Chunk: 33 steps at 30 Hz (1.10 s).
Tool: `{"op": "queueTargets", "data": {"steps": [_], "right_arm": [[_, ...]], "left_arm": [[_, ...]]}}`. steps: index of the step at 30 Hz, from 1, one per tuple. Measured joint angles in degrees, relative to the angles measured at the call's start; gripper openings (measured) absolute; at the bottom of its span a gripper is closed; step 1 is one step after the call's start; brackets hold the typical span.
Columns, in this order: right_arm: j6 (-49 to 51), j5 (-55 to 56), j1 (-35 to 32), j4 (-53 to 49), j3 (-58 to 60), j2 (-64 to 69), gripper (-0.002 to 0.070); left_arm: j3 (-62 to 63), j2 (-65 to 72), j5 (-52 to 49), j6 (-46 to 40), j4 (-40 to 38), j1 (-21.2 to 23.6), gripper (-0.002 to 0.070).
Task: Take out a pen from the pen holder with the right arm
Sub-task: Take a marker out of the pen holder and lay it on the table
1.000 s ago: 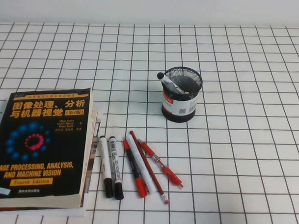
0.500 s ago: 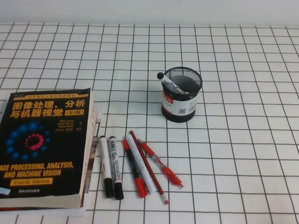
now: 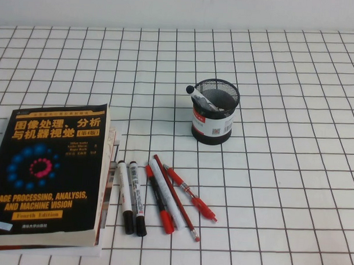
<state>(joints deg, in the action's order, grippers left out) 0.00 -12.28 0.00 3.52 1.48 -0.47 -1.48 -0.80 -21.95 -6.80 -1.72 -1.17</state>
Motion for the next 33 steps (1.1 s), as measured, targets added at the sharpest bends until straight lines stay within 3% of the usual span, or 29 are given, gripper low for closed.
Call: {"op": "queueTargets", "data": {"steps": [7,33], "right_arm": [[0.0,-7.95,0.0,-0.36,0.04,0.0,-0.0015],[0.0,-8.52,0.0,-0.15,0.04,0.0,-0.0015]], "left_arm": [[0.0,0.0,0.0,0.0,0.0,0.0,-0.0004],[0.0,0.0,0.0,0.0,0.0,0.0,-0.0004]]}}
